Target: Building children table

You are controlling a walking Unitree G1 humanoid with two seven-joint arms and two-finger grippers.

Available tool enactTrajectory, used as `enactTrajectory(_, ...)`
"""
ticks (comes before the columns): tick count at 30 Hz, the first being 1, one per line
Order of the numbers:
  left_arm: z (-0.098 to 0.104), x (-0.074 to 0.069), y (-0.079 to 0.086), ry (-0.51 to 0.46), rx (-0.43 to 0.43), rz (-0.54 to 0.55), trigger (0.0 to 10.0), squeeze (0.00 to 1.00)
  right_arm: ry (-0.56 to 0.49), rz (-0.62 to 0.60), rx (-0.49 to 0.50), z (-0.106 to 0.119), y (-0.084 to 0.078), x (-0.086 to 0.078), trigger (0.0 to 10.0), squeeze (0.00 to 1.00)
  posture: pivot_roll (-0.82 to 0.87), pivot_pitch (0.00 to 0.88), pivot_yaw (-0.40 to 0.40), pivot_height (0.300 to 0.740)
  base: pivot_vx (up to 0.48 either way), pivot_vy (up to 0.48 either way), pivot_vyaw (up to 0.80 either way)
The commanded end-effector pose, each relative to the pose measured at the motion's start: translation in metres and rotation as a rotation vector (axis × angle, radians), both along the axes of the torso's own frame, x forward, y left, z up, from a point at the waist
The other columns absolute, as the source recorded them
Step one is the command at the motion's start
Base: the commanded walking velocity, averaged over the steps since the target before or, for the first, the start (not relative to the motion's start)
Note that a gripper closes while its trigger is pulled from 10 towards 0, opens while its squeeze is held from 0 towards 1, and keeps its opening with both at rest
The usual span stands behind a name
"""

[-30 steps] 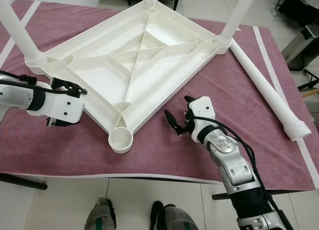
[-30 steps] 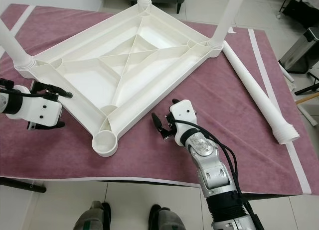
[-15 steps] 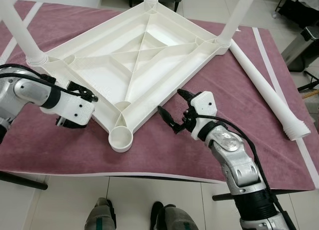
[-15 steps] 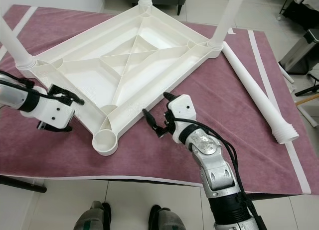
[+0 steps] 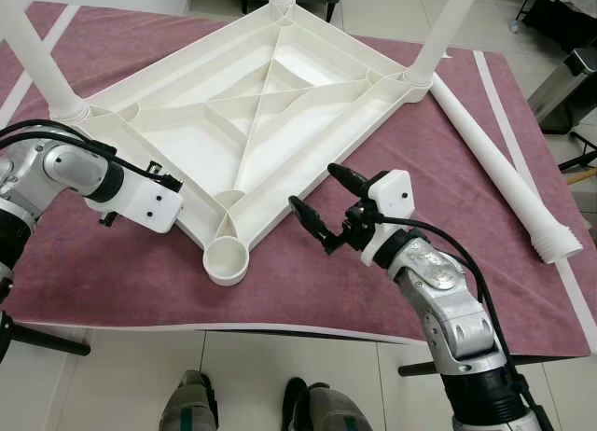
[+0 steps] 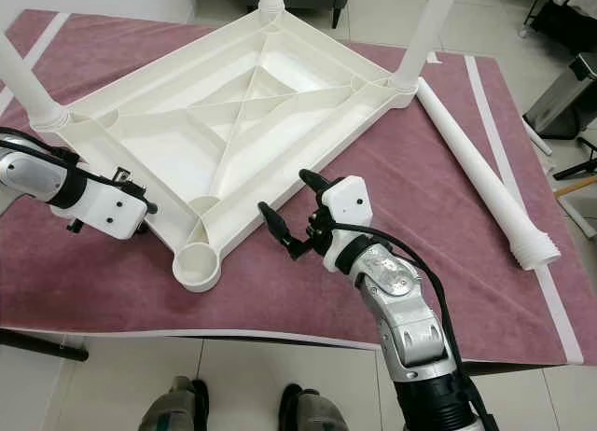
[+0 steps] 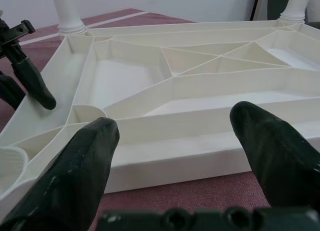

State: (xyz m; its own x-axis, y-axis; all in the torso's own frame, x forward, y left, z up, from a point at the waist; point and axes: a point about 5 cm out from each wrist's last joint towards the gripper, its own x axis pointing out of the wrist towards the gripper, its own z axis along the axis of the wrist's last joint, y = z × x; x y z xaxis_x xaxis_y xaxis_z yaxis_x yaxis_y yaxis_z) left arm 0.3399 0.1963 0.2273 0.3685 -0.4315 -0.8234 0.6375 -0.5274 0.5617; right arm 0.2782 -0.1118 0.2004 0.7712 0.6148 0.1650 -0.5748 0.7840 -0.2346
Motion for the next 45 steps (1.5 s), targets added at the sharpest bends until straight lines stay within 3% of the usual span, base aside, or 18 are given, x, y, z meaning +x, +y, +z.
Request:
enactTrajectory(1, -0.001, 0.0, 0.005, 0.009, 0.0, 0.005, 0.0, 0.0, 0.006, -0.006, 0.005, 0.0, -0.004, -0.002, 10.0, 0.0, 0.09, 0.185, -0.005, 0.74, 0.0, 0.0, 0.0)
enactTrajectory(9, 0.008, -0.005, 0.012, 0.059, -0.015, -0.007, 0.0, 0.0, 0.029, -0.005, -0.001, -0.004, -0.005, -0.002, 10.0, 0.0, 0.11, 0.182, -0.01, 0.74, 0.0, 0.0, 0.0)
enactTrajectory(11, 0.014, -0.011, 0.005, 0.118, -0.116, -0.014, 0.0, 0.0, 0.052, 0.025, -0.047, -0.013, -0.004, -0.005, 10.0, 0.0, 0.11, 0.184, -0.011, 0.74, 0.0, 0.0, 0.0)
enactTrajectory(12, 0.014, -0.011, 0.005, 0.118, -0.116, -0.014, 0.0, 0.0, 0.052, 0.025, -0.047, -0.013, -0.004, -0.005, 10.0, 0.0, 0.11, 0.184, -0.011, 0.74, 0.0, 0.0, 0.0)
enactTrajectory(13, 0.019, -0.013, 0.001, 0.149, -0.18, -0.014, 0.0, 0.0, 0.064, 0.043, -0.06, -0.016, -0.004, -0.006, 10.0, 0.0, 0.11, 0.185, -0.012, 0.74, 0.0, 0.0, 0.0)
enactTrajectory(14, 0.019, -0.013, 0.001, 0.149, -0.18, -0.014, 0.0, 0.0, 0.064, 0.043, -0.06, -0.016, -0.004, -0.006, 10.0, 0.0, 0.11, 0.185, -0.012, 0.74, 0.0, 0.0, 0.0)
enactTrajectory(18, 0.036, -0.013, -0.009, 0.2, -0.34, -0.003, 0.0, 0.0, 0.087, 0.072, -0.084, -0.021, -0.007, -0.01, 10.0, 0.0, 0.12, 0.188, -0.009, 0.74, 0.0, 0.0, 0.0)
enactTrajectory(23, 0.041, -0.008, -0.008, 0.211, -0.429, 0.076, 0.0, 0.0, 0.093, 0.057, -0.084, -0.022, -0.009, -0.009, 10.0, 0.0, 0.11, 0.19, -0.006, 0.74, 0.0, 0.0, 0.0)
enactTrajectory(26, 0.037, -0.009, -0.005, 0.22, -0.451, 0.123, 0.0, 0.0, 0.094, 0.057, -0.084, -0.023, -0.008, -0.009, 10.0, 0.0, 0.12, 0.19, -0.005, 0.74, 0.0, 0.0, 0.0)
enactTrajectory(29, 0.026, -0.015, 0.0, 0.229, -0.404, 0.155, 0.0, 0.0, 0.096, 0.06, -0.083, -0.024, -0.008, -0.01, 10.0, 0.0, 0.12, 0.192, -0.005, 0.74, 0.0, 0.0, 0.0)
enactTrajectory(32, 0.005, -0.027, 0.006, 0.284, -0.382, 0.205, 0.0, 0.0, 0.097, 0.058, -0.083, -0.024, -0.008, -0.009, 10.0, 0.0, 0.13, 0.195, -0.004, 0.74, 0.0, 0.0, 0.0)
enactTrajectory(39, -0.017, -0.043, 0.011, 0.353, -0.362, 0.282, 0.0, 0.0, 0.095, 0.053, -0.083, -0.024, -0.008, -0.008, 10.0, 0.0, 0.14, 0.198, -0.004, 0.74, 0.0, 0.0, 0.0)
enactTrajectory(41, -0.021, -0.045, 0.012, 0.359, -0.369, 0.309, 0.0, 0.0, 0.095, 0.051, -0.083, -0.024, -0.008, -0.007, 10.0, 0.0, 0.14, 0.2, -0.005, 0.74, 0.0, 0.0, 0.0)
enactTrajectory(45, -0.023, -0.045, 0.01, 0.392, -0.494, 0.429, 0.0, 0.0, 0.092, 0.034, -0.082, -0.024, -0.009, -0.005, 10.0, 0.0, 0.14, 0.201, -0.002, 0.74, 0.0, 0.0, 0.0)
